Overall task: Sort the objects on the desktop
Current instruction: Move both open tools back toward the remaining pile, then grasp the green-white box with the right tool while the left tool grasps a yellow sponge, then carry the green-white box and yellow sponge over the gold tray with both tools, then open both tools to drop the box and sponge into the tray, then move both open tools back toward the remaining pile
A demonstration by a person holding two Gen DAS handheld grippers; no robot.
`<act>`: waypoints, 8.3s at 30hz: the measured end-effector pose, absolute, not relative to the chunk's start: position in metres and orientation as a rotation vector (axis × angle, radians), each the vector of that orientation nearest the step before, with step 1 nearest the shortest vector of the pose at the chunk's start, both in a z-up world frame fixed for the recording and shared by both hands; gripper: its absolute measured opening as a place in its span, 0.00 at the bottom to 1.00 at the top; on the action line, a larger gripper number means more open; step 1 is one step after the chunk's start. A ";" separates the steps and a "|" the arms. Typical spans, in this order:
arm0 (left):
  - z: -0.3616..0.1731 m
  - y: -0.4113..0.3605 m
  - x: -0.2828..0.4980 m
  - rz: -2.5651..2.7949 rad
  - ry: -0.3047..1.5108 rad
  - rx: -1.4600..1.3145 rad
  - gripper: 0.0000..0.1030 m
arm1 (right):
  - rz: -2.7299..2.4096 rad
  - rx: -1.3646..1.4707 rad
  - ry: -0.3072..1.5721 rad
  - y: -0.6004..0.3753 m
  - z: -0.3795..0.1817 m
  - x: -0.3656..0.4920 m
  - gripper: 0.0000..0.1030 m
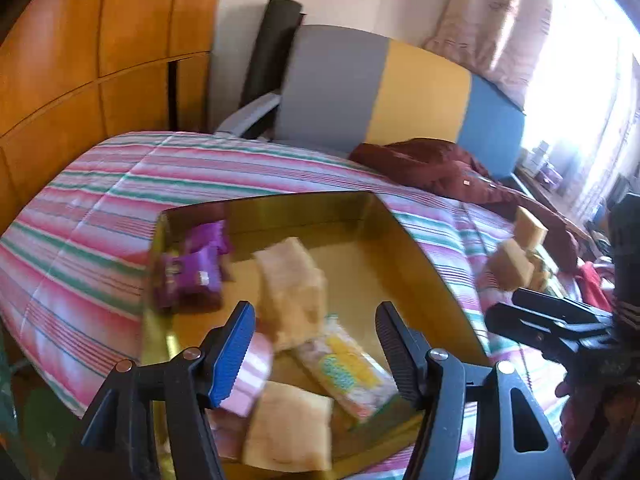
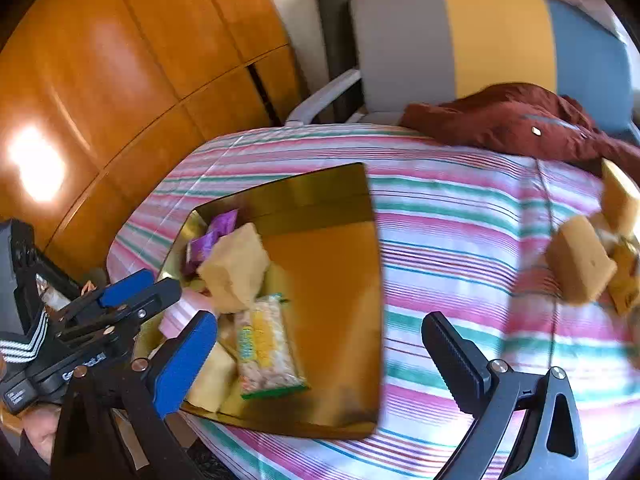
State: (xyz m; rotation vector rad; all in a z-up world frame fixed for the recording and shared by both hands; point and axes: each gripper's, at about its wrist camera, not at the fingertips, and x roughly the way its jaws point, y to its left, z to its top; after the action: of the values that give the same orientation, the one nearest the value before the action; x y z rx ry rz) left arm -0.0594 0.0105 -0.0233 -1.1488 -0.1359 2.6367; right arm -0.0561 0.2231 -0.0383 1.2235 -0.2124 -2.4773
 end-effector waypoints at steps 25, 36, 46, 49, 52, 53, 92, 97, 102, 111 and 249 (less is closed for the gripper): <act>-0.031 0.150 -0.024 2.289 0.077 -1.136 0.62 | -2.816 1.433 -0.708 0.471 -0.063 -0.012 1.00; -0.044 0.169 -0.023 2.228 0.108 -1.183 0.62 | -2.902 1.451 -0.848 0.549 -0.077 -0.029 1.00; -0.053 0.181 -0.033 2.192 0.113 -1.218 0.62 | -2.860 1.590 -0.618 0.546 -0.101 -0.069 1.00; -0.055 0.187 -0.036 2.179 0.118 -1.226 0.62 | -2.828 1.642 -0.612 0.547 -0.108 -0.074 1.00; -0.056 0.193 -0.039 2.167 0.124 -1.226 0.62 | -2.754 1.623 -0.638 0.543 -0.106 -0.071 1.00; -0.055 0.195 -0.040 2.162 0.126 -1.227 0.62 | -2.716 1.612 -0.665 0.542 -0.106 -0.070 1.00; -0.079 0.322 -0.170 2.042 -0.236 -1.413 0.80 | -2.720 1.722 -0.326 0.529 -0.113 -0.064 0.31; -0.083 0.337 -0.187 2.074 -0.267 -1.441 0.81 | -2.718 1.728 -0.317 0.528 -0.111 -0.064 0.31; -0.095 0.350 -0.195 2.102 -0.214 -1.488 0.77 | -2.718 1.733 -0.298 0.521 -0.109 -0.074 0.31; -0.098 0.351 -0.174 2.121 -0.051 -1.397 0.58 | -2.721 1.736 -0.252 0.507 -0.106 -0.077 0.30; -0.011 0.110 -0.025 2.316 -0.065 -1.066 0.76 | -2.867 1.497 -0.533 0.430 -0.045 0.028 1.00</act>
State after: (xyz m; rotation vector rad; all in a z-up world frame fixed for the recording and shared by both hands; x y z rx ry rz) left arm -0.0250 0.1096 -0.0109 -1.0657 -0.0647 2.3163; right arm 0.0280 0.4298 -0.0455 1.4974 -0.5329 -2.8674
